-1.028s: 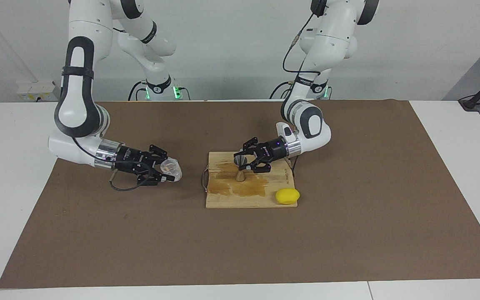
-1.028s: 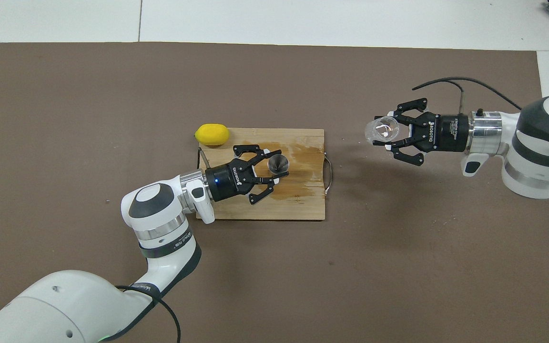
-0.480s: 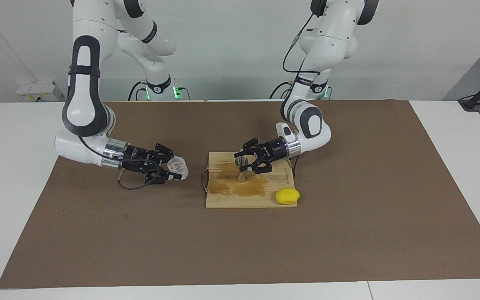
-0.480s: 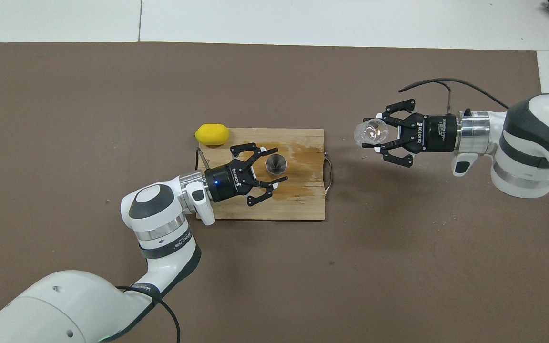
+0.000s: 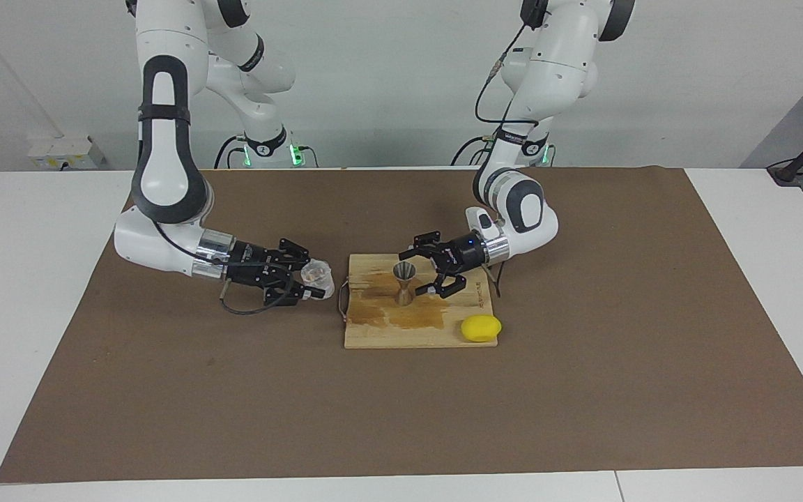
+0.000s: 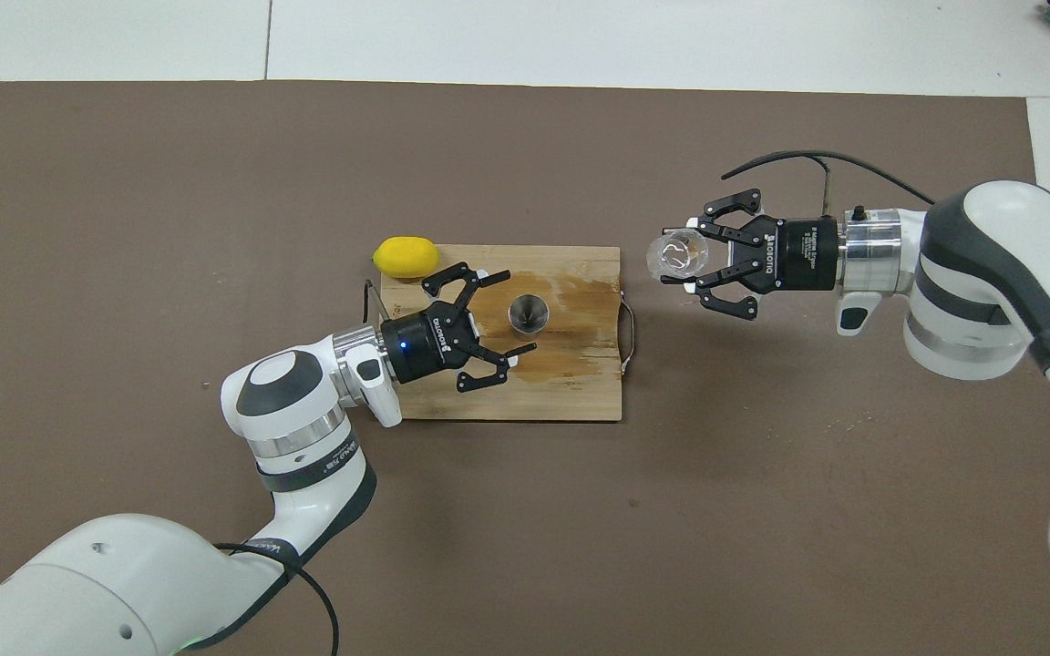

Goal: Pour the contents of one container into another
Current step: 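Withdraw the left gripper while the right gripper carries the glass cup over the board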

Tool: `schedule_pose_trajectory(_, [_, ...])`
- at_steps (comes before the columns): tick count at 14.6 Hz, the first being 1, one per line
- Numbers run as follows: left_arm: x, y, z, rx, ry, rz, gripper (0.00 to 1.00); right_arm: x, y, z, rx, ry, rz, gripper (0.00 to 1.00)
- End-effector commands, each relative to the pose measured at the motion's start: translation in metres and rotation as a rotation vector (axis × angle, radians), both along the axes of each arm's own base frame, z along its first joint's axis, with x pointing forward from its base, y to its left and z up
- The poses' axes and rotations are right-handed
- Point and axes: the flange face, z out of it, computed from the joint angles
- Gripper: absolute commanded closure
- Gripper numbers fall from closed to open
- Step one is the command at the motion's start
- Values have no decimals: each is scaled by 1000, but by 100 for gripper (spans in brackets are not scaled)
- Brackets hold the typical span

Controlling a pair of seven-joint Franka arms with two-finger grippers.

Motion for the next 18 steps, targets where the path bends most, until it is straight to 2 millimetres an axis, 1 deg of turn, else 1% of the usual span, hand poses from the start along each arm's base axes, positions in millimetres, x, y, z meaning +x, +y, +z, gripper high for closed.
schedule_pose_trajectory(1, [-3, 22, 6, -7, -28, 14, 0, -4, 11, 11, -27, 4, -3, 100])
schedule_pose_trajectory(2, [-1, 31, 5, 7, -33, 8, 0, -5, 18, 14, -44, 3, 1, 100])
schedule_pose_trajectory(4, [-1, 44, 9, 4, -42, 2, 0, -6, 30, 14, -72, 6, 2, 100])
schedule_pose_trajectory(8, [6, 83, 17, 45, -77, -20, 0, -8, 53, 13, -108, -3, 3, 100])
schedule_pose_trajectory(10, [8, 106, 21, 51, -92, -32, 0, -8, 60, 13, -138, -13, -2, 100])
schedule_pose_trajectory(13, [13, 147, 23, 76, -115, -68, 0, -9, 67, 16, -154, 8, -21, 100])
schedule_pose_trajectory(15, [16, 178, 23, 101, -126, -88, 0, -10, 72, 21, -158, 27, -24, 100])
schedule_pose_trajectory(16, [17, 192, 24, 118, -133, -104, 0, -13, 84, 21, -163, 29, -15, 100])
schedule_pose_trajectory(18, [18, 229, 25, 164, -132, -128, 0, -13, 97, 23, -181, 29, -38, 100])
